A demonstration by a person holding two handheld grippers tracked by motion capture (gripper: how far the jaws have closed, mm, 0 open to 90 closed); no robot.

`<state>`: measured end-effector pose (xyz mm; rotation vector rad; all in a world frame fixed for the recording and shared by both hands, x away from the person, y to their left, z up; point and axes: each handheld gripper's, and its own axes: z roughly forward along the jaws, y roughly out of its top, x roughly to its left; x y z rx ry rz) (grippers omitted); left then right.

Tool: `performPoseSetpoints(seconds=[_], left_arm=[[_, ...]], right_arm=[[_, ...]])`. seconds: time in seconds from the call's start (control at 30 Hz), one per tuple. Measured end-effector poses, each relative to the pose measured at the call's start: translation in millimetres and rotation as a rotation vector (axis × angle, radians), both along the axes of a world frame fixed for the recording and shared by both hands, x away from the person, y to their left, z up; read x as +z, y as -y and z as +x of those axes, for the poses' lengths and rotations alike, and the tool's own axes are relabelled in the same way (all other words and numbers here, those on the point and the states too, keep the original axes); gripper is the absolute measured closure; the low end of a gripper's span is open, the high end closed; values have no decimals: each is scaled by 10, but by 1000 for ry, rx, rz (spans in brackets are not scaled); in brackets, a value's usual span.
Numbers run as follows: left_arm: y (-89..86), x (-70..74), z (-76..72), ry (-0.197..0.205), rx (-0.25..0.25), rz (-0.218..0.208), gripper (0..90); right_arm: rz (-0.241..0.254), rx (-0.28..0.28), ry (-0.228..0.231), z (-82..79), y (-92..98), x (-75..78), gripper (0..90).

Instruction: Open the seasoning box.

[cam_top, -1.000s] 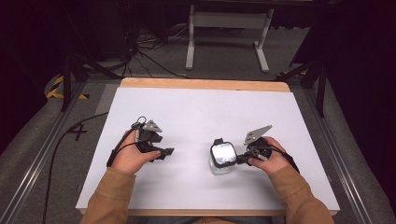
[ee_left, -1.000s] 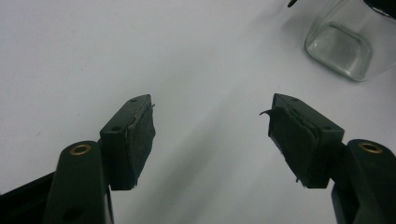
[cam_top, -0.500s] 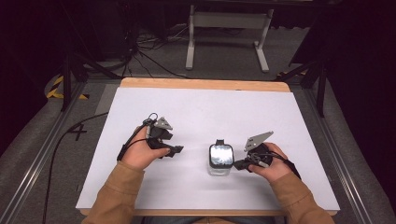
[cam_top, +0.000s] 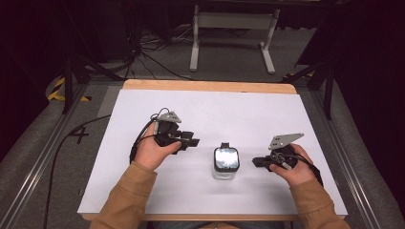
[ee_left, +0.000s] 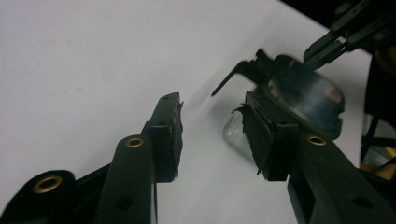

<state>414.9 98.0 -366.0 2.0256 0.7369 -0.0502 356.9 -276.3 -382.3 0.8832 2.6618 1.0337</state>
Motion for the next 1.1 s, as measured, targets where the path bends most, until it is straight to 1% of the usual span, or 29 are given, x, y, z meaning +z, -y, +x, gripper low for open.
performPoseSetpoints(seconds=[0.07,0.1,0.13,0.17,0.2,0.23,0.27,0.3,0.33,0.37,0.4,0.47,0.5,0.53,0.57,0.63,0.67,0.7,0.73,0.77,0.8,0.83,0.9,0.93,0.97,1.0,1.07,1.1], left_arm=[[31,10,-6,0,-10,1,578],[49,19,-4,24,-23,4,582],[78,35,-12,49,-23,-3,586],[78,35,-12,49,-23,-3,590],[103,52,-11,75,-34,-12,598],[154,87,-21,110,-44,-27,612],[195,111,-24,126,-54,-38,618],[215,123,-23,135,-60,-39,625],[251,124,-19,142,-66,-55,633],[251,124,-19,142,-66,-55,633],[315,124,-7,150,-78,-58,633],[357,117,6,147,-87,-55,644],[385,103,13,141,-90,-67,653],[413,95,29,145,-97,-70,665],[437,93,42,140,-104,-72,684],[507,76,72,118,-115,-100,710],[539,66,89,110,-124,-106,734],[539,66,89,110,-124,-106,750],[605,43,121,102,-135,-106,762],[605,43,121,102,-135,-106,770],[637,26,135,93,-141,-105,770],[703,-13,162,87,-153,-94,767],[761,-57,179,84,-154,-84,763],[773,-65,183,80,-154,-67,763],[773,-65,183,80,-154,-67,766],[816,-100,203,77,-158,-55,778],[841,-127,217,61,-167,-64,798],[841,-127,217,61,-167,-64,806]], right_arm=[[1,-11,4,-9,31,-10,868],[2,-18,1,-16,38,-11,867],[6,-22,3,-26,42,-8,866],[6,-22,3,-26,42,-8,866],[11,-26,5,-55,45,-3,864],[11,-28,9,-63,48,-6,864],[11,-30,10,-70,52,-11,863],[15,-35,9,-81,57,-25,864],[16,-37,3,-89,62,-35,864],[13,-41,4,-95,67,-55,863],[10,-48,-2,-104,72,-77,861],[9,-54,-2,-108,75,-99,860],[9,-54,-2,-110,73,-106,860],[10,-56,-4,-116,69,-112,861],[12,-58,-3,-123,66,-119,860],[15,-59,-4,-135,65,-134,860],[15,-61,-7,-147,68,-146,860],[15,-61,-7,-147,68,-146,860],[13,-66,-13,-173,76,-162,860],[12,-64,-8,-180,85,-170,859],[12,-64,-8,-180,85,-170,859],[14,-69,-11,-202,105,-180,858],[12,-77,-15,-218,119,-185,859],[13,-78,-11,-226,128,-186,859],[13,-81,-15,-236,130,-186,859],[11,-80,-13,-245,134,-190,859],[11,-84,-18,-260,139,-195,858],[11,-84,-18,-260,139,-195,858]])
